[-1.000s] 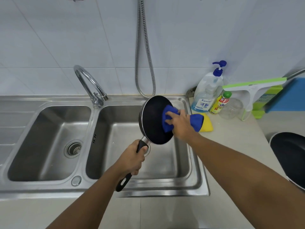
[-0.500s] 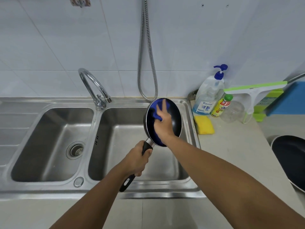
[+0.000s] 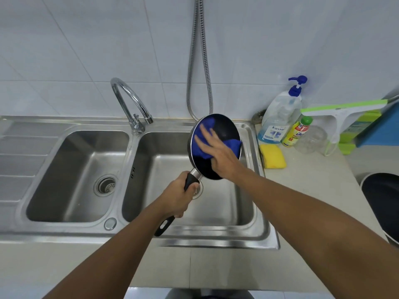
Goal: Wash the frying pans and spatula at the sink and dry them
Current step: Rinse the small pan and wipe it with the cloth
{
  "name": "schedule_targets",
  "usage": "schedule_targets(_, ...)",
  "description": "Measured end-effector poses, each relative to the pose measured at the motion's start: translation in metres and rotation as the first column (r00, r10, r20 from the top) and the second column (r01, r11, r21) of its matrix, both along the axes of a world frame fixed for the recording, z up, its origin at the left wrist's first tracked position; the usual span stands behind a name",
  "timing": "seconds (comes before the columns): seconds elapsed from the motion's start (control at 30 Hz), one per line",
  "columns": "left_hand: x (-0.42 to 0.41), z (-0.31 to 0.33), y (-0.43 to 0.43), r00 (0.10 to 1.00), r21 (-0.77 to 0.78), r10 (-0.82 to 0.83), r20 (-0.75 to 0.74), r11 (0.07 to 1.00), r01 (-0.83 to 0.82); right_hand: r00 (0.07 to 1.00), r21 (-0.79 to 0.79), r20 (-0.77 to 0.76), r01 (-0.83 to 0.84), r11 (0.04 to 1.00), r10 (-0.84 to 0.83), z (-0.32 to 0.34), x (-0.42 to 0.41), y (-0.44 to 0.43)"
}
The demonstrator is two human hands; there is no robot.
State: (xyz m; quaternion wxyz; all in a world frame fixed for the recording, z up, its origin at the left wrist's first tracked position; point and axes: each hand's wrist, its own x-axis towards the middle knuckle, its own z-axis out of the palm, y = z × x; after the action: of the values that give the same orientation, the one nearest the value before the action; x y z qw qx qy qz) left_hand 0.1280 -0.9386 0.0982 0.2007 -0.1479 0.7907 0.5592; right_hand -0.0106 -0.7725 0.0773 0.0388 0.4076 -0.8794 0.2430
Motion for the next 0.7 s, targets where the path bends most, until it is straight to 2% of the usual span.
schedule_targets(0.1, -0.001, -0.002, -0.005, 0.997, 0.035, 0.076, -0.032, 0.997, -0.075, 0.977, 0.133, 0.04, -0.212, 0.968, 0.208, -0.01, 0.01, 0.012)
schedule_targets(0.2, 0.006, -0.004, -0.01, 0.993, 0.109, 0.118, -0.002, 0.987, -0.117, 0.945, 0.327, 0.018, -0.314, 0.892, 0.326, -0.018, -0.002, 0.031)
schedule_targets(0.3, 0.017, -0.006, -0.013, 0.994, 0.156, 0.104, 0.035, 0.982, -0.109, 0.953, 0.593, -0.041, -0.218, 0.775, 0.299, -0.01, -0.029, 0.058)
schedule_targets(0.4, 0.023, -0.005, -0.009, 0.995, 0.179, 0.07, 0.065, 0.981, -0.08, 0.943, 0.679, -0.205, -0.056, 0.732, 0.262, 0.006, -0.049, 0.068)
schedule_targets(0.47, 0.022, -0.003, -0.007, 0.996, 0.182, 0.065, 0.065, 0.98, -0.076, 0.938, 0.637, -0.289, 0.038, 0.77, 0.193, 0.01, -0.048, 0.06)
schedule_targets(0.53, 0.018, -0.001, -0.007, 0.996, 0.182, 0.077, 0.05, 0.98, -0.085, 0.959, 0.565, -0.272, 0.088, 0.82, 0.084, 0.01, -0.04, 0.052)
schedule_targets(0.63, 0.01, 0.0, -0.002, 0.986, 0.213, 0.164, 0.032, 0.963, -0.167, 0.996, 0.562, -0.019, 0.081, 0.823, -0.085, 0.001, -0.008, 0.039)
schedule_targets(0.7, 0.003, 0.001, 0.003, 0.978, 0.219, 0.208, 0.028, 0.953, -0.209, 0.984, 0.424, 0.111, 0.078, 0.903, -0.137, -0.007, 0.02, 0.028)
